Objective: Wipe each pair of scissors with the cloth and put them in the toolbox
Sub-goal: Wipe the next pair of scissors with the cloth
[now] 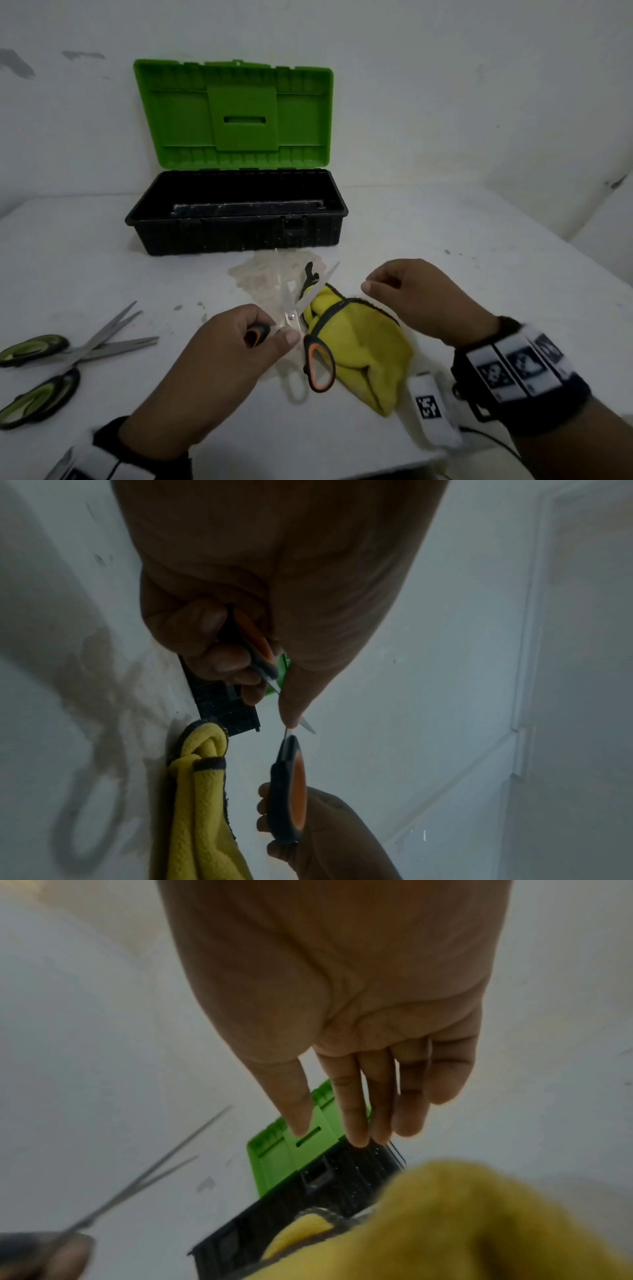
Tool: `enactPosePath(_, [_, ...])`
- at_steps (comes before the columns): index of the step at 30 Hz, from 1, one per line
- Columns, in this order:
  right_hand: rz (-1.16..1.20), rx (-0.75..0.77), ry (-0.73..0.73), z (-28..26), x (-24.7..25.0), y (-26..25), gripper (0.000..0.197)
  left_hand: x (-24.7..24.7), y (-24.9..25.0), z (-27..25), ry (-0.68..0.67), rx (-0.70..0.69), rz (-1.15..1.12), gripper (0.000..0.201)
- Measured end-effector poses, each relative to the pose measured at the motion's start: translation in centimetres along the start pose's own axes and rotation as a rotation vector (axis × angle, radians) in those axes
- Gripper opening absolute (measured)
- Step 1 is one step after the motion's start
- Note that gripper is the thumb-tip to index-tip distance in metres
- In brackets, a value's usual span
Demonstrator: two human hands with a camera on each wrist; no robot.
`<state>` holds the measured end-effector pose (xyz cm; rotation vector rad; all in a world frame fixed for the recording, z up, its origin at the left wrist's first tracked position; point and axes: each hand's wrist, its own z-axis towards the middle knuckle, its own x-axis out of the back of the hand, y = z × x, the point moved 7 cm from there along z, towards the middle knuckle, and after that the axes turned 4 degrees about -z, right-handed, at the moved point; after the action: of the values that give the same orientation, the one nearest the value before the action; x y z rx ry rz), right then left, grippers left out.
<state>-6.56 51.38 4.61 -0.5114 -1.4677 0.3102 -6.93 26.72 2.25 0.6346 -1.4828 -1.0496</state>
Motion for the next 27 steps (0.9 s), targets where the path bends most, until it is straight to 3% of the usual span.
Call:
enactPosePath(4, [-0.218, -0.004, -0.225, 2.2, -2.1, 0.7, 0.04, 0.0, 0.3, 0.2, 0.014, -0.027, 0.035, 0.033])
enactPosePath(6, [-0.292, 0.009, -0.302, 2.5, -2.9, 0.3, 0.036, 0.2, 0.5, 0.3, 0.045, -0.044, 0.048, 0.031])
enactPosePath(11, [-0.3, 0.011, -0.208, 2.9, -1.8, 0.1, 0.018, 1.1, 1.0, 0.2, 0.108, -0.087, 0.054, 0.028])
enactPosePath(15, [-0.257, -0.016, -0.139, 2.3, 1.0, 0.3, 0.031, 2.0, 1.4, 0.1, 0.146, -0.105, 0.052, 0.028])
enactPosePath(19, [0.302, -0.069, 0.044, 1.1, 4.5, 0.7, 0.037, 2.7, 2.1, 0.2, 0.173, -0.126, 0.04, 0.031])
enactPosePath(21, [0.668, -0.002, 0.23, 0.2, 6.1, 0.4, 0.027, 3.0, 2.4, 0.2, 0.188, -0.133, 0.017, 0.031])
enactPosePath(24, [1.116, 0.151, 0.354, -1.3, 6.9, -1.2, 0.047, 3.5, 2.6, 0.2, 0.194, -0.123, 0.023, 0.032])
enactPosePath(27, [1.275, 0.219, 0.374, -2.1, 5.9, -2.9, 0.054, 3.8, 2.9, 0.0, 0.188, -0.117, 0.016, 0.033])
